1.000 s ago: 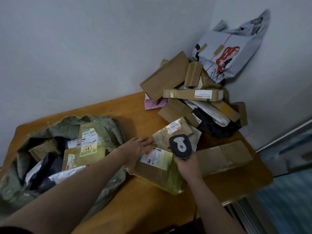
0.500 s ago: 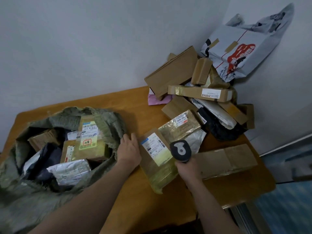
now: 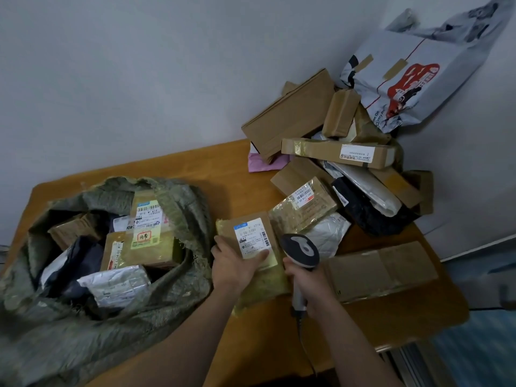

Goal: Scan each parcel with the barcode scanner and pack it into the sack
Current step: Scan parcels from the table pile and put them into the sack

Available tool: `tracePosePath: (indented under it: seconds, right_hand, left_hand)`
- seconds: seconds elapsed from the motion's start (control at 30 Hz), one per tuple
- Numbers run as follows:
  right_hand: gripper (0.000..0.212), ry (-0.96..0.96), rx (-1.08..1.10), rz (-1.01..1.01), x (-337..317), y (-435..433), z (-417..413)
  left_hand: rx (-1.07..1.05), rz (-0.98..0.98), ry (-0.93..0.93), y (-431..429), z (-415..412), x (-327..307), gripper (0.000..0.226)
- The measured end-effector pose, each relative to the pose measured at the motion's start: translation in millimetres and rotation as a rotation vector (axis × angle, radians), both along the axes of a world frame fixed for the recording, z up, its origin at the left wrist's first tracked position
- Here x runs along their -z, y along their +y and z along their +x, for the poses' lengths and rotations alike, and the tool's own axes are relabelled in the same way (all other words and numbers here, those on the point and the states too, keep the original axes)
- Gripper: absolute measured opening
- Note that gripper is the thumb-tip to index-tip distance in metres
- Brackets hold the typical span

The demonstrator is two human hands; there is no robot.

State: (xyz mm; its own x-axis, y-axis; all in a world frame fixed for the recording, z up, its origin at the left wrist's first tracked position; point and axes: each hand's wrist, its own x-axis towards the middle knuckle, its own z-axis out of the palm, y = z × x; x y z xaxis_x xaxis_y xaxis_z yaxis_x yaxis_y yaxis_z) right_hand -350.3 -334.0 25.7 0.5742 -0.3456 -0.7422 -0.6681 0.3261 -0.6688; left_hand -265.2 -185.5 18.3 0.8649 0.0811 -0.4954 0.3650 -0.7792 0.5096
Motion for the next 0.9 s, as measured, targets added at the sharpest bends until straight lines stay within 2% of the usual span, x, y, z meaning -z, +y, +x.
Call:
tracePosePath:
  seconds: [0.07, 0.17, 0.27, 0.47, 0.6, 0.73, 0.83, 0.9]
  right_hand:
    - [0.019, 0.026, -0.004, 0.050, 4, 1, -3]
    - [0.019, 0.035, -0.008, 0.096, 12, 6, -11]
    - [0.040, 0.034, -0.006, 0.095, 17, 8, -17]
    - [0.024, -0.012, -0.017, 0.053, 6, 11, -19]
    - [0.032, -0.013, -0.020, 0.012, 2, 14, -20]
    - [0.030, -0.021, 0.018, -0.012, 0, 16, -27]
    - [0.028, -0.013, 0.040, -0.032, -1, 21, -34]
    - [0.029, -0.035, 0.050, -0.032, -3, 24, -39]
  left_hand:
    - [0.043, 0.090, -0.002, -9, -4, 4, 0.161]
    - [0.080, 0.231, 0.052, -15, -5, 8, 0.171]
    - [0.086, 0.275, 0.078, -16, -4, 13, 0.174]
    - [0.105, 0.260, 0.096, -10, -7, 9, 0.181]
    - [-0.001, 0.138, 0.076, 13, -11, 19, 0.168]
    - [-0.124, -0.180, 0.126, 26, -22, 30, 0.157]
    - [-0.162, -0.337, 0.158, 32, -27, 30, 0.167]
    - [-0.164, -0.399, 0.184, 34, -34, 24, 0.164]
